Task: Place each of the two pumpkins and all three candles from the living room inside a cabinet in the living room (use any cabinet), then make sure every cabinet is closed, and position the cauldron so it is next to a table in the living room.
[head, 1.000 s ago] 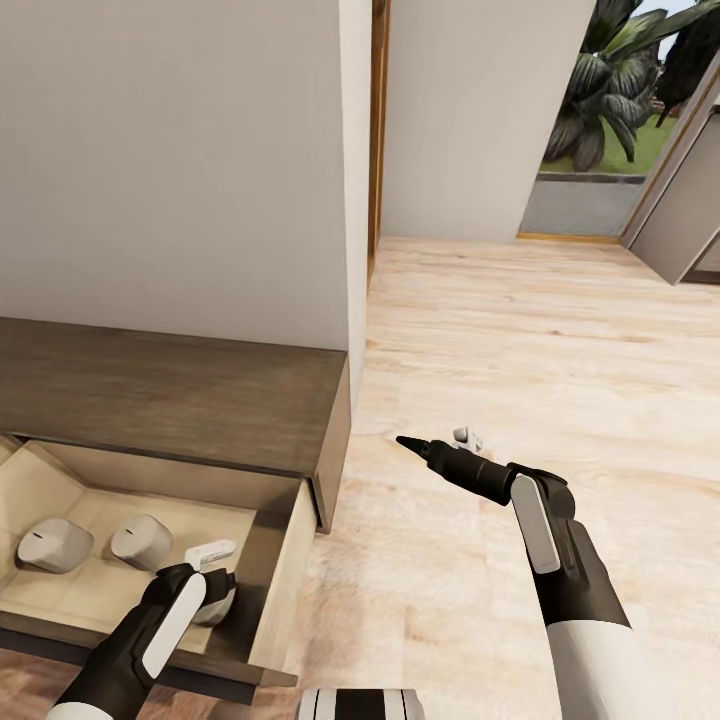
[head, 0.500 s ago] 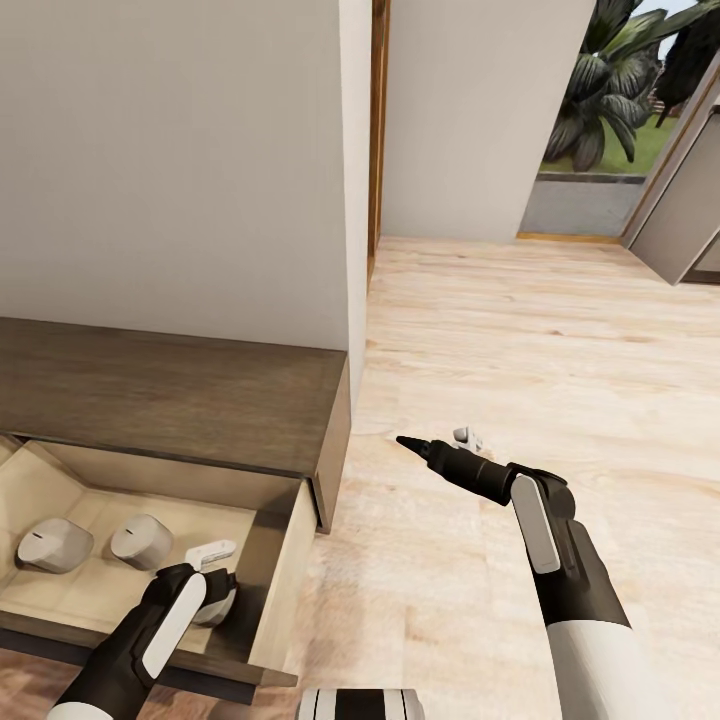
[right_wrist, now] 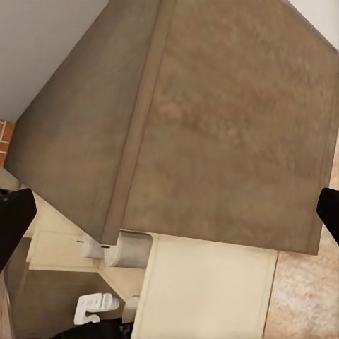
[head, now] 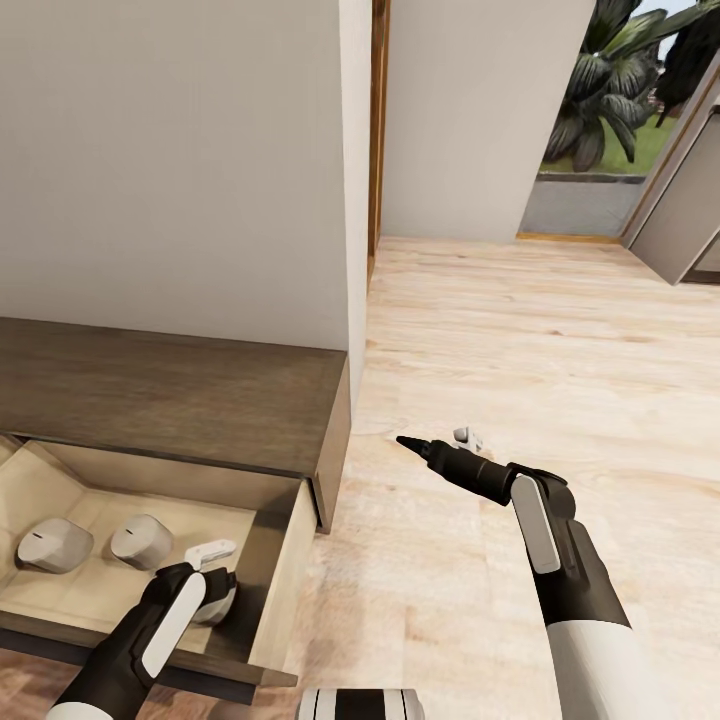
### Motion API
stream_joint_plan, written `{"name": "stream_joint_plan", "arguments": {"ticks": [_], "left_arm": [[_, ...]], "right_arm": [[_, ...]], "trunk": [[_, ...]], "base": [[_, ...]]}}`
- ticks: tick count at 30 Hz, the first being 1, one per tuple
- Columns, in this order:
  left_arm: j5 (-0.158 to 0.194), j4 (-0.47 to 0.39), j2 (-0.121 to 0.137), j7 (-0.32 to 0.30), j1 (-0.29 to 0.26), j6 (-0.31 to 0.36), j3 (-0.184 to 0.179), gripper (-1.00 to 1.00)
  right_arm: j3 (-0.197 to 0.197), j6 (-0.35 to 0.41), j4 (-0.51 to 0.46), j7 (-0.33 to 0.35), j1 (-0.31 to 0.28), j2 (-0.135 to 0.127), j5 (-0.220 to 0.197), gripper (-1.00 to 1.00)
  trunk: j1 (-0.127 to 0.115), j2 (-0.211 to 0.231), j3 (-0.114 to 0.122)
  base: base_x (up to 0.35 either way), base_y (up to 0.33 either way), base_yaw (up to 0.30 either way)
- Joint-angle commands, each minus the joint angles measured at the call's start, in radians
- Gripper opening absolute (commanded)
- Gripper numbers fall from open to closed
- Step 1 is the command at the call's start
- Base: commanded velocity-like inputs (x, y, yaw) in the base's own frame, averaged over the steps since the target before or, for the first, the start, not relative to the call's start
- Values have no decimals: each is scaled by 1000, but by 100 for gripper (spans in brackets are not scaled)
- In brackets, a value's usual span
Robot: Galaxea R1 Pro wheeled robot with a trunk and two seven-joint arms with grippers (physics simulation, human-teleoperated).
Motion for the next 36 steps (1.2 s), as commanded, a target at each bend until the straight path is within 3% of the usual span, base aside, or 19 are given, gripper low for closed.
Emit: {"name": "stream_joint_plan", "arguments": {"ticks": [1, 22, 29, 36], "left_arm": [[9, -3, 1, 10, -1, 2, -4, 100], [5, -5, 1, 10, -1, -2, -6, 100], [7, -4, 2, 8, 0, -96, -9, 100], [9, -4, 3, 7, 0, -105, -9, 100]], "right_arm": [[-3, 6, 0, 6, -1, 1, 4, 100], [-3, 6, 0, 6, -1, 1, 4, 100], [-3, 5, 1, 6, -1, 1, 4, 100], [-3, 6, 1, 5, -1, 1, 4, 100]], "trunk": [[0, 0, -1], [-1, 0, 7], [-1, 0, 7], [-2, 0, 11]], "base": [[0, 0, 0], [0, 0, 0], [0, 0, 0], [0, 0, 0]]}}
